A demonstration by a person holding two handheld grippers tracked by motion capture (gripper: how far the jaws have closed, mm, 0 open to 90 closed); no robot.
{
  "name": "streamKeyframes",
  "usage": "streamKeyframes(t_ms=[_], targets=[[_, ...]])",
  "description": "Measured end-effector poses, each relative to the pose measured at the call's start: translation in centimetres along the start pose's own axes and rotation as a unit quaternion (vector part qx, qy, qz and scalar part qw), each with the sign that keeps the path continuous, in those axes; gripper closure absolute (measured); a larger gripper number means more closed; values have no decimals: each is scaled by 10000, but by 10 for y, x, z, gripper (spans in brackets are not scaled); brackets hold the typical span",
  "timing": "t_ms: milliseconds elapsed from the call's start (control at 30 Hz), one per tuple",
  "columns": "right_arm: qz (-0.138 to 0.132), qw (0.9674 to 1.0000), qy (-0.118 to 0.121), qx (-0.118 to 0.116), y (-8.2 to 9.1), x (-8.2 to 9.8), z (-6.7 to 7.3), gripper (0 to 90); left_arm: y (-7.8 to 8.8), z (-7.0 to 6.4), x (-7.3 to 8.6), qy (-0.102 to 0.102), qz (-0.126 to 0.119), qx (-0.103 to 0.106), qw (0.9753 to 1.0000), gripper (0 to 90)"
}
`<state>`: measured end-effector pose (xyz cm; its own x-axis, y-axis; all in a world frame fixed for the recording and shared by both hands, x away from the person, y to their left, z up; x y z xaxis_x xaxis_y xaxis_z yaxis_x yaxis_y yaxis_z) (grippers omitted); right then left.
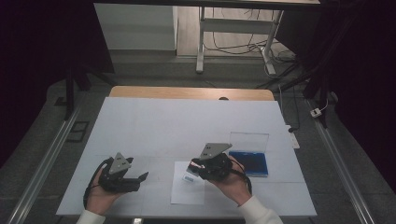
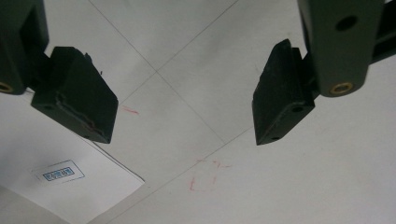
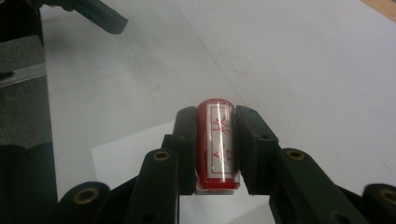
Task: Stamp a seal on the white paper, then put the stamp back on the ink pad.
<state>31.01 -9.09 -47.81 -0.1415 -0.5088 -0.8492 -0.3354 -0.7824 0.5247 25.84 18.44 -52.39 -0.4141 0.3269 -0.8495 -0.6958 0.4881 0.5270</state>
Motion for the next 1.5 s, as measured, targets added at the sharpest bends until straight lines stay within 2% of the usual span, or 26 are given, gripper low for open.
streamKeyframes(t_ms=[600,867,1500], targets=[[-79,9996,-102,256,18,0,-15,699,-1,0,1,16,13,19,10000,232],[-39,9988,-214,445,27,6,-27,699,-1,1,1,5,28,10,10000,233],[48,9942,-481,965,58,26,-59,699,0,1,1,13,22,8,10000,233]])
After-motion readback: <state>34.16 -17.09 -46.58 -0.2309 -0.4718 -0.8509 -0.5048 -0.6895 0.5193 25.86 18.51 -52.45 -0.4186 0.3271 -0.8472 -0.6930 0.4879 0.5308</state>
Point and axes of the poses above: each handheld gripper's, and its own axes: y roughly backward along the jaws, x roughly out of its underside, z roughly to its left, the point moved 4 cm from there along -y, roughly forward along the jaws, and after that the axes turned 10 degrees about -z, right-handed, at the moved point
